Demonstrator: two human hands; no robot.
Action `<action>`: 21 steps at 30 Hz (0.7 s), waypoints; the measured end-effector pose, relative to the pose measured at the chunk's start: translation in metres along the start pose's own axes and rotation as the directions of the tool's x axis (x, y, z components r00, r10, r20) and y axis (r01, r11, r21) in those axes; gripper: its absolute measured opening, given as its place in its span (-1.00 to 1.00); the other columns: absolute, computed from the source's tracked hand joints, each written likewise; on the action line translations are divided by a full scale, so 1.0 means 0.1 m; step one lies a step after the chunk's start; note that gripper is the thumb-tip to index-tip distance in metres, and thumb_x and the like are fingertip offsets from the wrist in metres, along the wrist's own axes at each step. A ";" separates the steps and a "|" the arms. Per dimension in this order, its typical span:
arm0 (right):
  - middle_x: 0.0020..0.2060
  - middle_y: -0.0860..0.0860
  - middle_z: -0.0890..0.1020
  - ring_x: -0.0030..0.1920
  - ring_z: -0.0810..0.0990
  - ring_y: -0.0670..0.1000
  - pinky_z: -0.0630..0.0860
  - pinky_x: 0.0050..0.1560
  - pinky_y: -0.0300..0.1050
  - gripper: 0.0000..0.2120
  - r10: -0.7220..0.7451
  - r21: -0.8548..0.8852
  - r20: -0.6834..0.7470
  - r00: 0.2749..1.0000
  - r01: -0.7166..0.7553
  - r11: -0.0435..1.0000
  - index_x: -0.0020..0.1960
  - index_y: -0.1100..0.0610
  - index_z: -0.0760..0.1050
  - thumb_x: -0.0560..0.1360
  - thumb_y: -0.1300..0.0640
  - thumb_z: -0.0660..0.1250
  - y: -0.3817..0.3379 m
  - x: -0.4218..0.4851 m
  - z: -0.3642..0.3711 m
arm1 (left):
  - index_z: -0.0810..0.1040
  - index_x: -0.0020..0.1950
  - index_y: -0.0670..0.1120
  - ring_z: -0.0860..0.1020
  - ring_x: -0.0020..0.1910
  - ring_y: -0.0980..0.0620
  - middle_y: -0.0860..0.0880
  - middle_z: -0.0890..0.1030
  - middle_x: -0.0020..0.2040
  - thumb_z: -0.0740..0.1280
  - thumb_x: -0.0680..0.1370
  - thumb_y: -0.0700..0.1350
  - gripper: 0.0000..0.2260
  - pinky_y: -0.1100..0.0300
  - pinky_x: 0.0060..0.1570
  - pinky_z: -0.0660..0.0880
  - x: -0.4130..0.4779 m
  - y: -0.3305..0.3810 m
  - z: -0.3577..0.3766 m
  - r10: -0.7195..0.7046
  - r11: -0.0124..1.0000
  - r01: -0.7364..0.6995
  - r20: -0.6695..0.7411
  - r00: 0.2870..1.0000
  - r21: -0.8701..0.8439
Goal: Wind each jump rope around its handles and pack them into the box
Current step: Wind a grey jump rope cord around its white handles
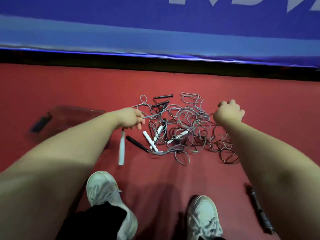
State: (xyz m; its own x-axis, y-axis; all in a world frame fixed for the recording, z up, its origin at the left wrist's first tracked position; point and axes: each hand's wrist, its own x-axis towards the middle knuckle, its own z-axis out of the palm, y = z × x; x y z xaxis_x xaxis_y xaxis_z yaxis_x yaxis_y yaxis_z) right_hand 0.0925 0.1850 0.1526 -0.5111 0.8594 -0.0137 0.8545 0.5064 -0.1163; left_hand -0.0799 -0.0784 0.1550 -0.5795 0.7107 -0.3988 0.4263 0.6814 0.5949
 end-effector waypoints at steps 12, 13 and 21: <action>0.05 0.21 0.59 0.08 0.54 0.21 0.41 0.05 -0.06 -0.79 -0.518 0.408 0.347 0.782 0.372 0.834 0.03 0.24 0.54 0.51 0.24 0.17 -0.87 -0.85 1.77 | 0.50 0.13 -0.08 0.51 -0.38 -0.07 0.01 0.44 -0.31 0.12 0.65 -0.14 -0.82 0.16 -0.38 0.48 0.83 -0.35 0.61 0.053 0.996 -0.058 -0.081 0.995 -0.065; 0.06 0.21 0.58 0.10 0.54 0.22 0.42 0.06 -0.05 -0.79 -0.468 0.405 0.350 0.812 0.319 0.857 0.05 0.24 0.53 0.51 0.21 0.17 -0.96 -0.84 1.86 | 0.52 0.17 -0.10 0.52 -0.32 -0.06 0.02 0.46 -0.28 0.14 0.65 -0.14 -0.80 0.14 -0.25 0.51 0.88 -0.40 0.65 0.057 0.995 -0.066 -0.121 0.991 -0.072; 0.24 0.08 0.51 0.29 0.39 0.12 0.20 0.26 0.00 -0.46 -0.228 -0.035 0.409 0.884 0.264 0.964 0.29 0.09 0.40 0.48 -0.26 0.21 -1.37 -0.80 2.32 | 0.58 0.06 -0.15 0.55 0.05 -0.13 -0.15 0.60 0.03 0.27 0.58 0.01 -0.75 0.18 0.02 0.43 1.18 -0.72 0.95 -0.116 0.981 0.074 -0.236 0.965 -0.178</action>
State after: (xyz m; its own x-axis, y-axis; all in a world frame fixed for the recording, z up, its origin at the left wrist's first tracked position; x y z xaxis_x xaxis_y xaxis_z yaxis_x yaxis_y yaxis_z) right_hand -0.0051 0.0301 -0.0611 -0.6843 0.6153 -0.3914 0.6916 0.7177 -0.0809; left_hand -0.1132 -0.0272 -0.0011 -0.7726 0.5655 -0.2886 0.2515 0.6899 0.6788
